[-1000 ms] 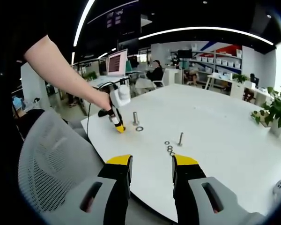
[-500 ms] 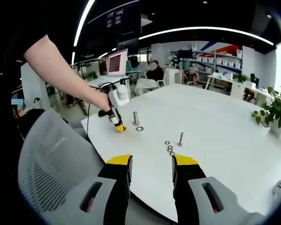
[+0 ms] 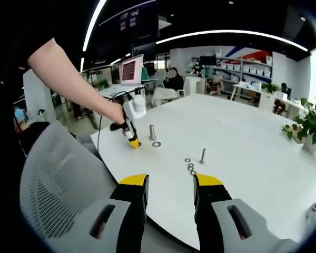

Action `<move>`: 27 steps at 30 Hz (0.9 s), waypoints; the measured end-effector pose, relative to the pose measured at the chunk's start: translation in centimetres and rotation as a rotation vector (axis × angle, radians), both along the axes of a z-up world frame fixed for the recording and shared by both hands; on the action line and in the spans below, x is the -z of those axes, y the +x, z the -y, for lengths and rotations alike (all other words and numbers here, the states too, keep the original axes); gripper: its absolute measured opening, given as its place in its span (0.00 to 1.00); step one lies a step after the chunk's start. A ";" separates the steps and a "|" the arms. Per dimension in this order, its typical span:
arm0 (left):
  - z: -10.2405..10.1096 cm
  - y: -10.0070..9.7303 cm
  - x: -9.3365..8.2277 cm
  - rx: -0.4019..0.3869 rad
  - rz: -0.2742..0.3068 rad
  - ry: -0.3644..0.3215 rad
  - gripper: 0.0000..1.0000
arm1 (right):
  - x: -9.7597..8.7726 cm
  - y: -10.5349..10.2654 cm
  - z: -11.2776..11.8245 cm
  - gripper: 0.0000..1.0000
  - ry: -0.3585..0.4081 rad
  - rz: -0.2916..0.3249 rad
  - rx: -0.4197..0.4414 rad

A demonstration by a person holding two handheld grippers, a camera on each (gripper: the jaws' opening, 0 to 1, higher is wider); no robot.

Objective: Place the washer onto the threaded stud by aligning its center hole with the stud, sliding it down to the base, and recovering from edge contact or off-axis alignment until the washer reaches the visible bottom stop.

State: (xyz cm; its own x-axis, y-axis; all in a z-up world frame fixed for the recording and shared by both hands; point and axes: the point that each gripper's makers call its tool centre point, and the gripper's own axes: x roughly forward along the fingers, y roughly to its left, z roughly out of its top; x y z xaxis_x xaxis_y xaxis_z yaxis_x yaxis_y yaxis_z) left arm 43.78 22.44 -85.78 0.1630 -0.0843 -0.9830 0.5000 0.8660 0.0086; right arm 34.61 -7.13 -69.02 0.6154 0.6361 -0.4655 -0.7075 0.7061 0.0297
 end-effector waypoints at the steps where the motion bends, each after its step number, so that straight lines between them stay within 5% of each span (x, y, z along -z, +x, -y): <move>1: 0.0 0.0 0.0 -0.001 0.001 -0.002 0.22 | 0.0 0.0 0.0 0.36 0.000 0.001 0.001; 4: 0.1 0.0 -0.1 -0.051 0.010 -0.029 0.25 | 0.0 0.0 0.0 0.36 0.000 0.001 0.003; 13: 0.3 0.1 0.0 0.018 0.009 0.007 0.21 | 0.1 0.1 0.1 0.36 -0.006 0.001 0.005; 27: 0.5 -0.3 -0.3 -0.028 0.038 -0.028 0.19 | 0.1 0.1 0.2 0.36 -0.008 0.003 0.010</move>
State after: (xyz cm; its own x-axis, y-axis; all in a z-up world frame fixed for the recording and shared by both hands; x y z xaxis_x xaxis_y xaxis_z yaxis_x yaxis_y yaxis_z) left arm 43.47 21.98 -85.49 0.2029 -0.1071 -0.9733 0.4753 0.8798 0.0023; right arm 34.74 -7.33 -69.07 0.6236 0.6261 -0.4681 -0.7001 0.7137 0.0218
